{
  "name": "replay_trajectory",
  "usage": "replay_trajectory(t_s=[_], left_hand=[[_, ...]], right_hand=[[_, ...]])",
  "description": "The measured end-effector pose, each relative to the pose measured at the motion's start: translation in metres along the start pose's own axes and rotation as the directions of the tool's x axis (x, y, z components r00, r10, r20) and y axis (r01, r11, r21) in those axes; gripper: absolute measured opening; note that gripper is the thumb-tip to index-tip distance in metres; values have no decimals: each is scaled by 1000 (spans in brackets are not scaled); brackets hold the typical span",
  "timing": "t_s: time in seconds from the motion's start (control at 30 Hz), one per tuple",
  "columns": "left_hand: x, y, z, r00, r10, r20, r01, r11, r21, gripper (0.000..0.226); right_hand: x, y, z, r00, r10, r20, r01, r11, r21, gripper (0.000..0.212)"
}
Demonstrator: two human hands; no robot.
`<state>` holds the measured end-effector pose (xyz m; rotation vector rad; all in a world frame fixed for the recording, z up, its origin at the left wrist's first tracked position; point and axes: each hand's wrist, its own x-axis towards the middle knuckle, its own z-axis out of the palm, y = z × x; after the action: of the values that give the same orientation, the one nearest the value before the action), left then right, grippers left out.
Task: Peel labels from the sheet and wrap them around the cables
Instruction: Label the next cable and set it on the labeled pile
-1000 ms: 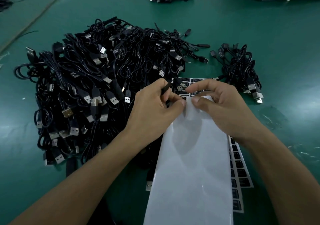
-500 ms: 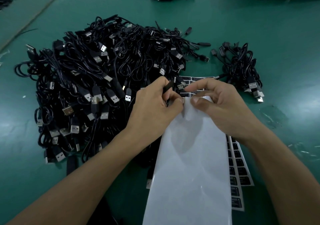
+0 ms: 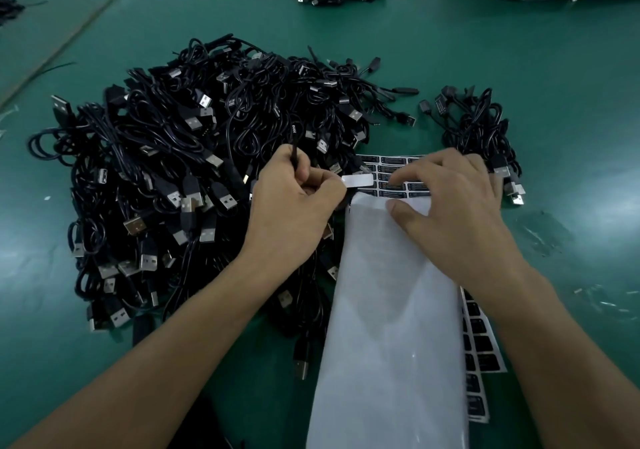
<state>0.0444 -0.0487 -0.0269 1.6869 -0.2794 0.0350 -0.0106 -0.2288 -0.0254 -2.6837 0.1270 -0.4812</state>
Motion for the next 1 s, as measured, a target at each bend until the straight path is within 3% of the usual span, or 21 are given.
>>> replay_trajectory(t_s=[0.1, 0.2, 0.33, 0.53, 0.7, 0.77, 0.83, 0.9, 1.0], left_hand=[[0, 1, 0, 1000, -1, 3, 1, 1000, 5, 37], [0, 3, 0, 1000, -3, 9, 3, 999, 37, 36], [0, 5, -1, 999, -38, 15, 37, 999, 24, 38], [0, 7, -1, 995, -85, 60, 86, 996, -21, 45], [-2, 12, -3, 995, -92, 41, 93, 995, -23, 38], [0, 12, -4, 991, -128, 34, 130, 991, -44, 46], [0, 11, -4, 991, -131, 25, 132, 988, -75, 47], [0, 10, -5, 993, -114, 25, 115, 992, -52, 39], [-3, 12, -6, 995, -65, 72, 65, 998, 4, 18]], right_hand=[[-3, -9, 1, 984, -91, -150, 100, 994, 52, 23], [-5, -21, 5, 963, -192, -189, 214, 971, 103, 25], [-5, -28, 14, 943, -222, -248, 247, 966, 76, 24], [-5, -30, 18, 928, -181, -327, 213, 975, 63, 8], [-5, -29, 13, 979, 34, -203, 39, 937, 347, 5], [-2, -25, 8, 977, 171, -124, -62, 795, 603, 12], [1, -23, 4, 961, 275, 19, -173, 548, 818, 13], [3, -23, 3, 932, 321, 166, -275, 330, 903, 20], [4, -23, 5, 906, 322, 275, -346, 189, 919, 28]])
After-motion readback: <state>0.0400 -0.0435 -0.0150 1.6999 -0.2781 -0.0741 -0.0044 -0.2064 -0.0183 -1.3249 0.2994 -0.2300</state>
